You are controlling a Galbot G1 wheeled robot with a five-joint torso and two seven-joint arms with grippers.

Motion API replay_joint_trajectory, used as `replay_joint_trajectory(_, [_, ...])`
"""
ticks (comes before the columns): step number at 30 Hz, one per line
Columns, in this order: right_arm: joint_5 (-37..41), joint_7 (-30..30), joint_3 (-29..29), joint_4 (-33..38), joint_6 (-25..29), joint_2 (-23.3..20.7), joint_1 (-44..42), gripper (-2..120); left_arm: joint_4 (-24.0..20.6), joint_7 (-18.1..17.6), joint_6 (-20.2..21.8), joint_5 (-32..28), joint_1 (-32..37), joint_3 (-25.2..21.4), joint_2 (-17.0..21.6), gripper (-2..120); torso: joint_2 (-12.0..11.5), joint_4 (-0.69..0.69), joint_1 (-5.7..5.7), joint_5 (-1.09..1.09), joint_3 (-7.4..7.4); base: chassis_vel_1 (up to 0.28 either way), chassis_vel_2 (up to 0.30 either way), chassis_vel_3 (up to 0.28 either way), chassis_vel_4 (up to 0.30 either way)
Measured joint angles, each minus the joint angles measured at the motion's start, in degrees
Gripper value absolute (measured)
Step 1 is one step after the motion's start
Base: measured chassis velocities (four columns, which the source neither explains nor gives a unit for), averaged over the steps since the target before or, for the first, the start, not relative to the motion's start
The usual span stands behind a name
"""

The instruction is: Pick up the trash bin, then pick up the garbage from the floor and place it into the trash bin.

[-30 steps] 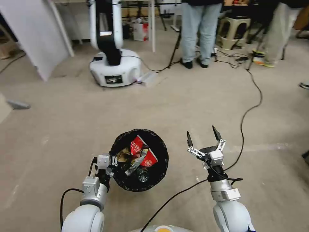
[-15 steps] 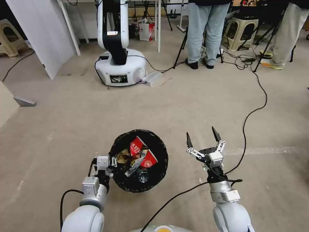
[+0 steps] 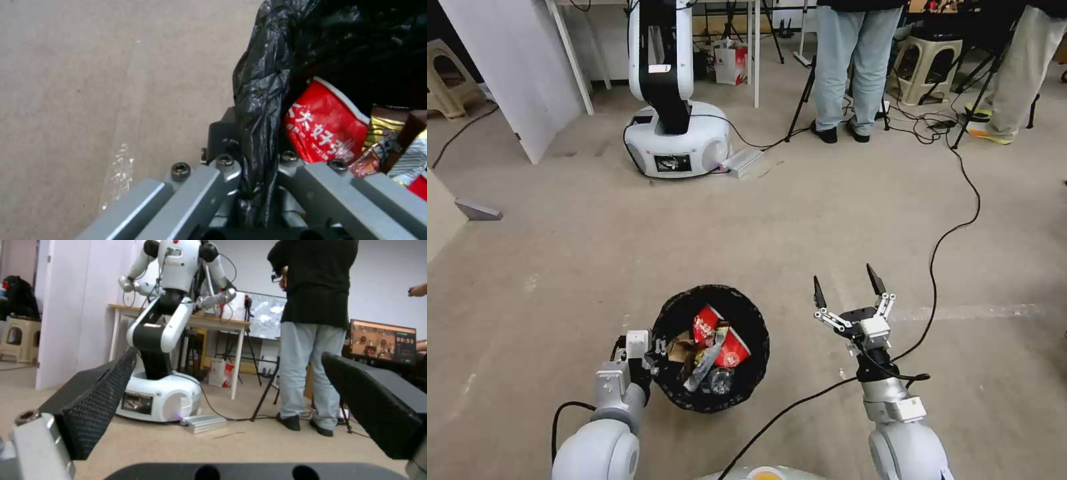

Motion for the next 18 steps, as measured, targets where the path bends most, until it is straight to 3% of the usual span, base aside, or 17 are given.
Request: replay_joint_trajectory(18, [-0.83, -1.18, -0.29, -0.64, 0.78, 0.41, -0.55, 100, 3.53, -0.6, 2.41, -3.81, -3.28, 0.2, -0.45, 0, 0.0, -0.01, 0.0, -0.04, 0.0, 0.0, 0.0, 0.0, 0.0])
